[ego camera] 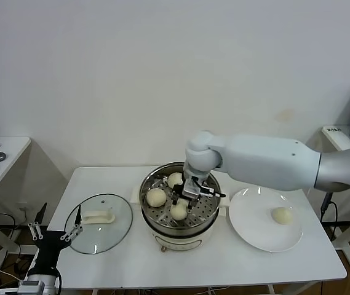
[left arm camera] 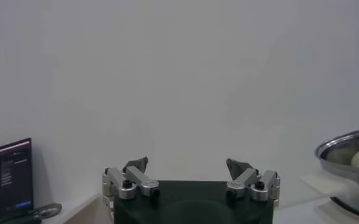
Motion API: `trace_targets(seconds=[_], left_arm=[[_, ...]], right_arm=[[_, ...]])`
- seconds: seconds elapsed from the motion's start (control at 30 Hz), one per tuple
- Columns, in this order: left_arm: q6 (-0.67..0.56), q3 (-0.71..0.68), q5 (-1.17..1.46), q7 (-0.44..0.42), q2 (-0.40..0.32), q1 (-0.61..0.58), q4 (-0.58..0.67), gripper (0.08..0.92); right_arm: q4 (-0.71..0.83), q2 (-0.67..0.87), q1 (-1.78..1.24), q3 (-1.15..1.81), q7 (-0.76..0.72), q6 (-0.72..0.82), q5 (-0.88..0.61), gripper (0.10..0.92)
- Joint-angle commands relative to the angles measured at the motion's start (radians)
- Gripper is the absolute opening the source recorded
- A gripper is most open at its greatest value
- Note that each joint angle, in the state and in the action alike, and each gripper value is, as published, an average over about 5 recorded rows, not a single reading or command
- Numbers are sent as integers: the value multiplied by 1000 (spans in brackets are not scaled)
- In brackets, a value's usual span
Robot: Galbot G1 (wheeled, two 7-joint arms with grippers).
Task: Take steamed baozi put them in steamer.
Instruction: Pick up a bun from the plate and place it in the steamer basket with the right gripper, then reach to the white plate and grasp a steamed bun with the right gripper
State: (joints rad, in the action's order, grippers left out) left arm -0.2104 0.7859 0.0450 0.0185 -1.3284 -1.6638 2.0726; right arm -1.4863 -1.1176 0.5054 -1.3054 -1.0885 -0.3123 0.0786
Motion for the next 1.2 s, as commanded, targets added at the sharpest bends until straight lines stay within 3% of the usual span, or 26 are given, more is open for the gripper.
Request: trace_targets(seconds=[0.03,0.37,0.5,0.7,0.87,1.03,1.2], left_arm=[[0,1,0,-1,0,0,0,823],[0,0,0,-1,2,2,0,823],[1,-5,1,-2,6,9,-3,823],[2,-23,9,-3,14,22,-1,823],[1,-48,7,-5,24,29,-7,823],[2,-63,8,-6,31,39,-13,823],[3,-70,6,-7,40,44,-24,823]], right_arm=[[2,-23,-36,-11,19,-51,88,471],[-24,30,52,50,12,-15,-19,718],[-72,113,128,57,-13,122,-104,806],[-140,275,209,-18,-25,457,-271,822],[-162,448,181,8,-35,627,-324,823],[-149,612,65,101,-46,706,-262,823],[-66,706,-146,288,-100,636,-130,823]])
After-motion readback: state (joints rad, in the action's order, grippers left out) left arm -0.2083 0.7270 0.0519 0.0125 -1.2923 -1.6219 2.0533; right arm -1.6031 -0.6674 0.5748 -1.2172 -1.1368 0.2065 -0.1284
